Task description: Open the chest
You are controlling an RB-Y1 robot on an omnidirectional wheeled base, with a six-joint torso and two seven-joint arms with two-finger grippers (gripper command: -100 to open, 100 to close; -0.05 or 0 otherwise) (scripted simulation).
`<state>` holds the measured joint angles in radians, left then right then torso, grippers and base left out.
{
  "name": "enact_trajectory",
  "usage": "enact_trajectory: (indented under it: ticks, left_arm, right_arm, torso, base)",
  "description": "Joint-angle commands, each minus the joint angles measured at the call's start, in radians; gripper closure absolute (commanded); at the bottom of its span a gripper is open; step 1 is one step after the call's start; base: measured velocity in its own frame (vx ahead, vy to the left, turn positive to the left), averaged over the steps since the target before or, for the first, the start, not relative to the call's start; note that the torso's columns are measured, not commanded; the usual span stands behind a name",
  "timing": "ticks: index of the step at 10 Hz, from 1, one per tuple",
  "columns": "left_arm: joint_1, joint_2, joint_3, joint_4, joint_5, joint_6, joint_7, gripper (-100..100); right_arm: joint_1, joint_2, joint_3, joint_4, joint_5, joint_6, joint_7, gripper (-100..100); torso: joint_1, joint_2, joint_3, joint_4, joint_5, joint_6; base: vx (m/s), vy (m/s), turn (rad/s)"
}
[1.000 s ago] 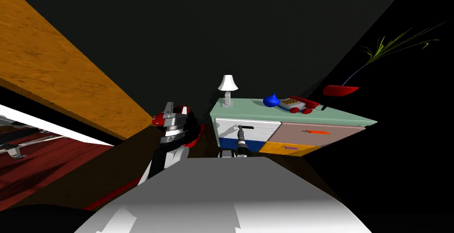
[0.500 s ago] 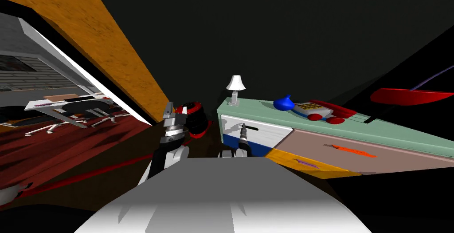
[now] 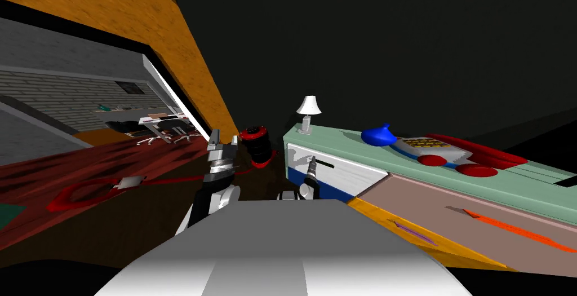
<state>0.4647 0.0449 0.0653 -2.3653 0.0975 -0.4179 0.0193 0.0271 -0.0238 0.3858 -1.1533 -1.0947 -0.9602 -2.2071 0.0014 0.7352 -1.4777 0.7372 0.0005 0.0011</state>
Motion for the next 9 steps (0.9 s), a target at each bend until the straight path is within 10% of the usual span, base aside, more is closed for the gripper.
enact_trajectory:
  ticks: [1, 9]
  left_arm:
    - [0.0, 0.0, 0.0, 0.0, 0.0, 0.0, 0.0, 0]
    - [0.0, 0.0, 0.0, 0.0, 0.0, 0.0, 0.0, 0]
  right_arm:
    - [0.026, -0.021, 0.039, -0.022, 0.052, 0.03, -0.047, 100]
    - [0.135, -0.109, 0.183, -0.133, 0.245, 0.16, -0.218, 100]
  torso:
    - [0.0, -0.002, -0.001, -0.001, 0.0, 0.0]
    - [-0.002, -0.005, -0.002, -0.008, -0.004, -0.005]
  base:
    - [0.094, 0.06, -0.46]
    - [0.101, 0.087, -0.413]
